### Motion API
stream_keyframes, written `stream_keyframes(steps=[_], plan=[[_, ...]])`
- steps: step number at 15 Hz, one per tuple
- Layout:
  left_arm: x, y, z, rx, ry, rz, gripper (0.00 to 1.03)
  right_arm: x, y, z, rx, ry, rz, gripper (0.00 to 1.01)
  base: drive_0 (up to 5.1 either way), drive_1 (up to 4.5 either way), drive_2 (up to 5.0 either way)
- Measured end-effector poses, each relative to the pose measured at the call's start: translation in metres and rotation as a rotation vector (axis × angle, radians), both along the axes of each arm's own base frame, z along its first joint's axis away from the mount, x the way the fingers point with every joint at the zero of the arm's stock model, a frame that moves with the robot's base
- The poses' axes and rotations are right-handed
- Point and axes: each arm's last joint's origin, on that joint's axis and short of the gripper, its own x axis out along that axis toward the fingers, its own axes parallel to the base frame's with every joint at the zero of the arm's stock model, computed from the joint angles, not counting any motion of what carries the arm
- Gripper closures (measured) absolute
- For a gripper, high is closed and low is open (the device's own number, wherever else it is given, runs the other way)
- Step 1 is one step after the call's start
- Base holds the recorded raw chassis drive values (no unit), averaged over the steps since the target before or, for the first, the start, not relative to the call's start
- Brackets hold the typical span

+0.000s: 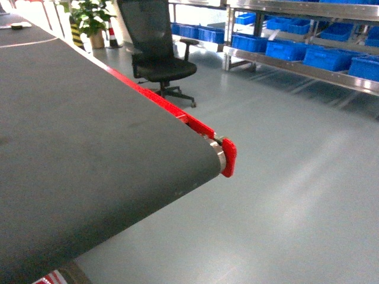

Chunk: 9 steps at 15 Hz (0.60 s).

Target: Pick blue part to blue bin on bottom shelf

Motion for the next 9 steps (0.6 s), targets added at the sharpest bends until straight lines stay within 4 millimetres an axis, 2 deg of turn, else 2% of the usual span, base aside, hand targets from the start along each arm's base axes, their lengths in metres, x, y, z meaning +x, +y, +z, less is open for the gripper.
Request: stream_keyframes(steps=[9], plan=[[0.0, 0.0, 0.0, 0.0, 0.0, 0.0, 0.59, 0.0, 0.0, 0.0, 0.0, 0.0, 0.0, 0.03, -1.6, -1.61, -1.6]])
